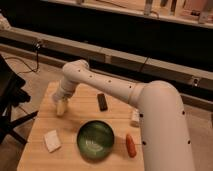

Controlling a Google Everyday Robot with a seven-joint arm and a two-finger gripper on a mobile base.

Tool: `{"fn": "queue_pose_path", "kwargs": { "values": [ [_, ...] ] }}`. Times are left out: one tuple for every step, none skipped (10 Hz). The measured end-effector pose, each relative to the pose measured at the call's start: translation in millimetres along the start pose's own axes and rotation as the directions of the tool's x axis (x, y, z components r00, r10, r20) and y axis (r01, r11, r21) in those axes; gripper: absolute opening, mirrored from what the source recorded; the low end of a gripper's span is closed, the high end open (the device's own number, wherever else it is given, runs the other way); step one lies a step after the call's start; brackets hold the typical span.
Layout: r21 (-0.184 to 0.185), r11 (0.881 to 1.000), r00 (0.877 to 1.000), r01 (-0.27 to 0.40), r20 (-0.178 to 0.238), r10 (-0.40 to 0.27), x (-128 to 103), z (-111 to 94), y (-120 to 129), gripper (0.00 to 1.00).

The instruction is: Place the ceramic cup in the ceramic bowl

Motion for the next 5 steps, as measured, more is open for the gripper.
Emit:
{"fn": "queue_pose_path", "kwargs": {
  "values": [
    [-0.013,1.000,1.000,-0.013,0.002,0.013,1,7,2,0.80],
    [-0.029,0.999,1.000,-0.029,0.006,0.029,4,15,3,0.80],
    [-0.043,0.998,0.999,-0.046,0.010,0.046,7,24,3,0.80],
    [-0.049,0.997,0.998,-0.063,0.014,0.063,11,29,2,0.80],
    [-0.054,0.995,0.997,-0.079,0.019,0.080,15,35,0,0.80]
  ]
}}
